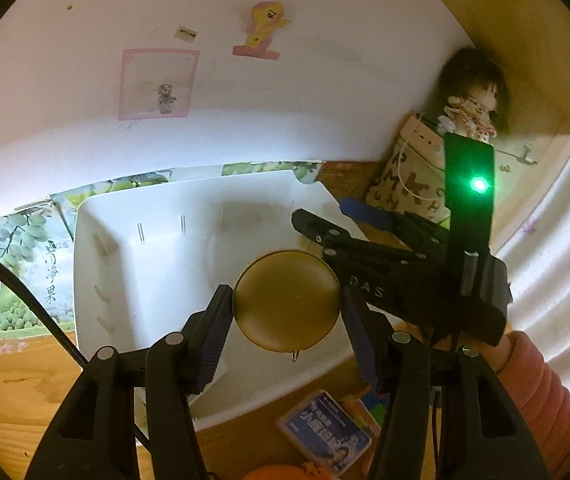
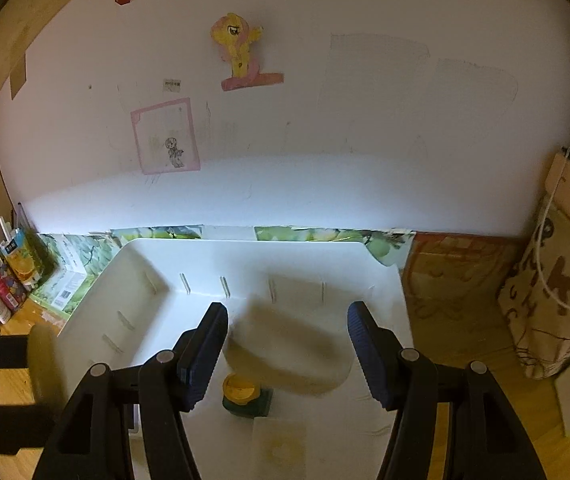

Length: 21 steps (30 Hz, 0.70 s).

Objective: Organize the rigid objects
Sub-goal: 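Carry the compact and pouch over the white bin and open both grippers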

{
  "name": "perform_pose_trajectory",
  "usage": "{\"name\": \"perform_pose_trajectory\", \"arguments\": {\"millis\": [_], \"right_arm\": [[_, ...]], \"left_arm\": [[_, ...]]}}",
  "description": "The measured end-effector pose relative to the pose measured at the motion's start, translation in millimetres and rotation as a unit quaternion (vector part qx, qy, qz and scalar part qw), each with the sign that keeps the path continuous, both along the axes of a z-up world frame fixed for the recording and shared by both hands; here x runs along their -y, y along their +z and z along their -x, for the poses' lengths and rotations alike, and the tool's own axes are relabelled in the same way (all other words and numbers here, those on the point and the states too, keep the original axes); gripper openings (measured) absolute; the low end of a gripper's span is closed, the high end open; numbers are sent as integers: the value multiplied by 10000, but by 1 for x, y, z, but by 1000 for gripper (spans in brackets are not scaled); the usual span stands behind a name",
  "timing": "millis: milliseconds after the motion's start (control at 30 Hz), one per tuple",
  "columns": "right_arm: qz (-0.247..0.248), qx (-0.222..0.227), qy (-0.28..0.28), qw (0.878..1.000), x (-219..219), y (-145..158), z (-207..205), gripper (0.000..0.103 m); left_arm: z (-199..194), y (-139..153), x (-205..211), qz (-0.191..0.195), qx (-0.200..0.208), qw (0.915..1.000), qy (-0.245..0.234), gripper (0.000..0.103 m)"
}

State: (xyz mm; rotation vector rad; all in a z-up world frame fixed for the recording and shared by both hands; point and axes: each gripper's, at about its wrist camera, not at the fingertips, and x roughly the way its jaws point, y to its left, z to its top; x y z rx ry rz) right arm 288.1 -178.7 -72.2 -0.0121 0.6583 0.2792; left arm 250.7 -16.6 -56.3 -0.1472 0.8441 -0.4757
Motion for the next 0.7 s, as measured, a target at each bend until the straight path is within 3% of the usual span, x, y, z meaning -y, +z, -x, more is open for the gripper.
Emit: {"name": "perform_pose_trajectory", "arguments": {"millis": [200, 333, 567, 700], "right_arm": [[-70, -38, 39, 10000, 1, -1, 0, 63], [-136, -33, -31, 9999, 5, 4, 2, 71], [-204, 205, -161, 9995, 10, 27, 20, 81], [-204, 377, -223, 9988, 11, 45, 37, 81]], "left_arm": [[-3, -3, -2, 41, -74, 9999, 133, 60], [1, 2, -9, 134, -10, 9996, 261, 77], [18, 25, -22, 176, 224, 9989, 361, 81], [38, 39, -30, 252, 392, 9981, 392, 82]]}}
